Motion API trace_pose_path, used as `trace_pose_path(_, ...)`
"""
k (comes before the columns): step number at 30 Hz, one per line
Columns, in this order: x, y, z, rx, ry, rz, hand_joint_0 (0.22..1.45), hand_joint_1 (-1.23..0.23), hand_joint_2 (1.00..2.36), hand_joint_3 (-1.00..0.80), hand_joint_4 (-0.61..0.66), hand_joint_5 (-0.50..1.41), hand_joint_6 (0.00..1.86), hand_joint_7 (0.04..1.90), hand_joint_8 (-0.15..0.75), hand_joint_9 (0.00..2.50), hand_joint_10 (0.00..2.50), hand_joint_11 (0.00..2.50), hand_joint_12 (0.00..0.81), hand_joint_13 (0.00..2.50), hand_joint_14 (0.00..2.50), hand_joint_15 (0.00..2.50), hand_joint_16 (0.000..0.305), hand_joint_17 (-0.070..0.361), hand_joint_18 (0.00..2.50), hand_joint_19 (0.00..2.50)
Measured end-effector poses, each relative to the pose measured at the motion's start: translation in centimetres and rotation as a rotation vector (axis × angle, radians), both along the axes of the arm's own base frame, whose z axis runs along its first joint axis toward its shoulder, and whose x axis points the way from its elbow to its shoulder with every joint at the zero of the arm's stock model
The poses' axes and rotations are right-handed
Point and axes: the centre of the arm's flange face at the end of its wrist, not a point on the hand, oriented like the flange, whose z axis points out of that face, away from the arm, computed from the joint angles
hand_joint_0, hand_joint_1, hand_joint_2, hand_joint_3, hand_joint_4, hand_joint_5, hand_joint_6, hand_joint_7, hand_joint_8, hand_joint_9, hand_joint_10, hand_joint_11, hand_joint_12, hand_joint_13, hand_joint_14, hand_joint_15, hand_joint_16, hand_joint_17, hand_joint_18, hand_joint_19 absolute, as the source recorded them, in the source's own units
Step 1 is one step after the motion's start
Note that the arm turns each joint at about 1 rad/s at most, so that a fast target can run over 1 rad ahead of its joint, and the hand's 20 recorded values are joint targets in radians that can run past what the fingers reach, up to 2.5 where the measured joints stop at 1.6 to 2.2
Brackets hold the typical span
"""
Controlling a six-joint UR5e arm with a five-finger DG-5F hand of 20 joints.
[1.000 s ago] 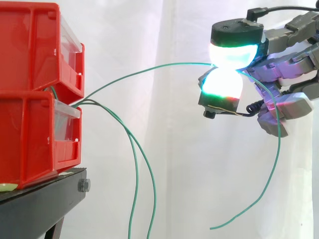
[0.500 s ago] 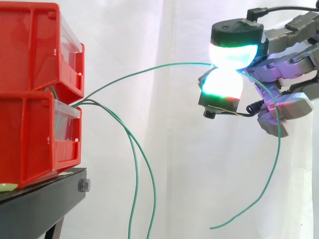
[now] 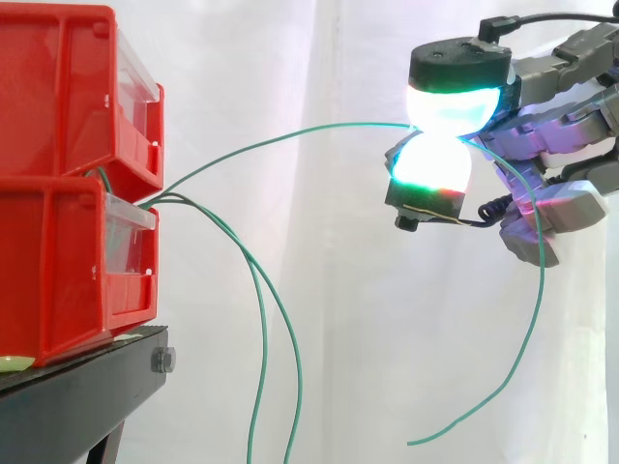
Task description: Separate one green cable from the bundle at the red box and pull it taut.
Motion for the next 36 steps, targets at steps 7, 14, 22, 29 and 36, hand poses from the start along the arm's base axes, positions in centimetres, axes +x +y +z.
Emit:
trace_pose_path(7, -0.01, -0.02, -0.02, 0.000, 0.000, 0.000, 0.74, -0.68, 1.02, -0.16, 0.06, 0.14, 0.52, 1.39, 0.245, 2.07, 0.03, 0.83, 0.317, 1.43, 0.02, 0.74, 0.042, 0.095, 1.05, 0.83)
trace_pose_path(14, -0.01, -0.03, -0.04, 0.000, 0.001, 0.000, 0.74, -0.68, 1.02, -0.16, 0.06, 0.14, 0.52, 1.39, 0.244, 2.07, 0.03, 0.84, 0.316, 1.43, 0.02, 0.73, 0.042, 0.095, 1.05, 0.83)
trace_pose_path(22, -0.01, -0.03, -0.03, 0.000, 0.001, 0.000, 0.74, -0.68, 1.02, -0.17, 0.05, 0.14, 0.52, 1.39, 0.246, 2.06, 0.03, 0.84, 0.315, 1.43, 0.02, 0.74, 0.042, 0.096, 1.04, 0.83)
trace_pose_path(29, -0.01, -0.02, -0.03, 0.000, 0.001, -0.001, 0.74, -0.68, 1.02, -0.16, 0.05, 0.14, 0.52, 1.38, 0.241, 2.06, 0.03, 0.84, 0.317, 1.43, 0.02, 0.73, 0.042, 0.095, 1.04, 0.84)
trace_pose_path(36, -0.01, -0.02, -0.03, 0.000, 0.001, -0.001, 0.74, -0.68, 1.02, -0.16, 0.05, 0.14, 0.52, 1.39, 0.241, 2.06, 0.03, 0.83, 0.317, 1.44, 0.02, 0.73, 0.042, 0.095, 1.04, 0.83)
